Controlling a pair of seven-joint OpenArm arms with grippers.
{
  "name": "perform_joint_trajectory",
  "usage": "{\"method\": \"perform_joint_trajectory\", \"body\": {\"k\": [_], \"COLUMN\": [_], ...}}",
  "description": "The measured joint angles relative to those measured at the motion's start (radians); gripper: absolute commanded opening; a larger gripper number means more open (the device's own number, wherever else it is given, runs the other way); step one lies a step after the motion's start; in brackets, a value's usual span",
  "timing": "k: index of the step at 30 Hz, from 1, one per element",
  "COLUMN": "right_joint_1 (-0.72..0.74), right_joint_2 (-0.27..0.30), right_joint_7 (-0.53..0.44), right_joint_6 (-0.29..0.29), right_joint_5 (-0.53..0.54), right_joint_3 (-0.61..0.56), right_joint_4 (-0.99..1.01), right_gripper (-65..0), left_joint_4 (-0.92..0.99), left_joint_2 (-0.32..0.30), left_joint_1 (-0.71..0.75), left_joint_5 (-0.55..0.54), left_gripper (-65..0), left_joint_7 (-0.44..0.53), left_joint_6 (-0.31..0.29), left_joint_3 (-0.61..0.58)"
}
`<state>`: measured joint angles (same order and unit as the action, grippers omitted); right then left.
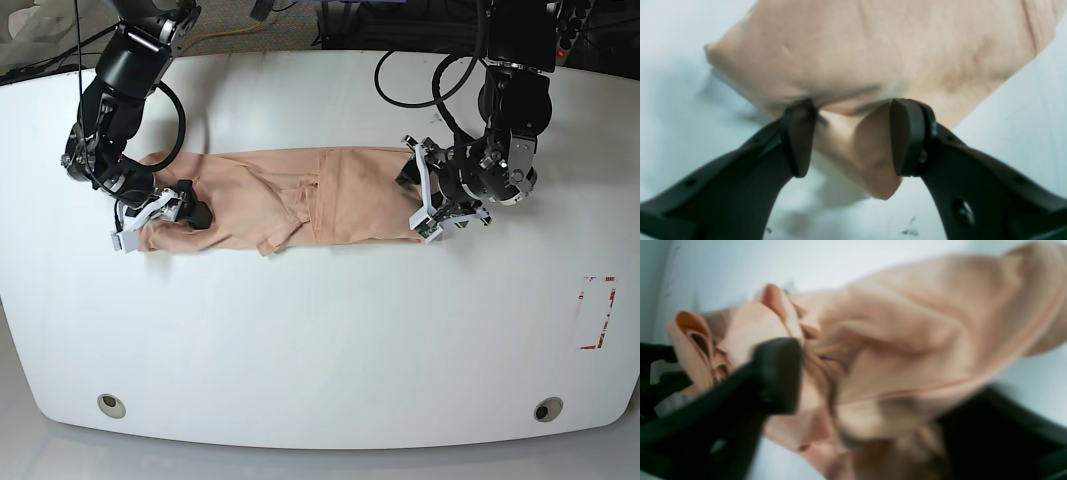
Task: Fold the T-shirt properly
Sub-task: 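Lift both strip ends and fold them together toward the middle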
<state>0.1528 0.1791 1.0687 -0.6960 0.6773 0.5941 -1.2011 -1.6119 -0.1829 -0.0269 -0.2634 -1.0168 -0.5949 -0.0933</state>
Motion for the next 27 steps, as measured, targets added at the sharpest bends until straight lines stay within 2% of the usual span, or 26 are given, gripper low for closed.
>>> {"method": "perform_joint_trajectory", "body": {"k": [3, 4, 8, 15, 22, 27], "right_joint_1": [-0.006, -0.008, -0.008, -0.014, -0.008, -0.006], "right_joint_2": [0.005, 0.007, 0.007, 0.006, -0.014, -0.042], "right_joint_7": [0.008, 0.011, 0.026, 0.137, 0.27, 0.299], "right_joint_6": [0.005, 0.007, 0.007, 0.008, 0.003, 0.005], "right_joint_5": [-0.02, -0.019, -0.008, -0.012, -0.006, 0.012], "right_joint_3": [0.002, 0.002, 0.0, 0.006, 0.006, -0.032], "right_joint_4": [0.001, 0.003, -0.007, -0.198, -0.446, -0.547], "right_gripper": [-62.6, -65.0, -64.5, -64.8, -64.8, -64.5], "left_joint_4": [0.0, 0.0, 0.001, 0.002, 0.006, 0.07], "left_joint_2": [0.003, 0.002, 0.006, 0.075, 0.178, 0.257], "left_joint_1": [-0.002, -0.002, 0.0, -0.001, -0.001, -0.016], "left_joint_5": [0.001, 0.002, 0.002, 0.005, 0.011, 0.009], "left_gripper": [-31.8, -31.8, -31.8, -31.8, -31.8, -31.9], "left_joint_7": [-0.003, -0.003, -0.007, -0.007, -0.007, -0.007], "left_joint_6": [0.0, 0.0, 0.0, 0.004, 0.004, 0.004], "left_joint_3": [0.034, 0.038, 0.04, 0.034, 0.039, 0.038]}}
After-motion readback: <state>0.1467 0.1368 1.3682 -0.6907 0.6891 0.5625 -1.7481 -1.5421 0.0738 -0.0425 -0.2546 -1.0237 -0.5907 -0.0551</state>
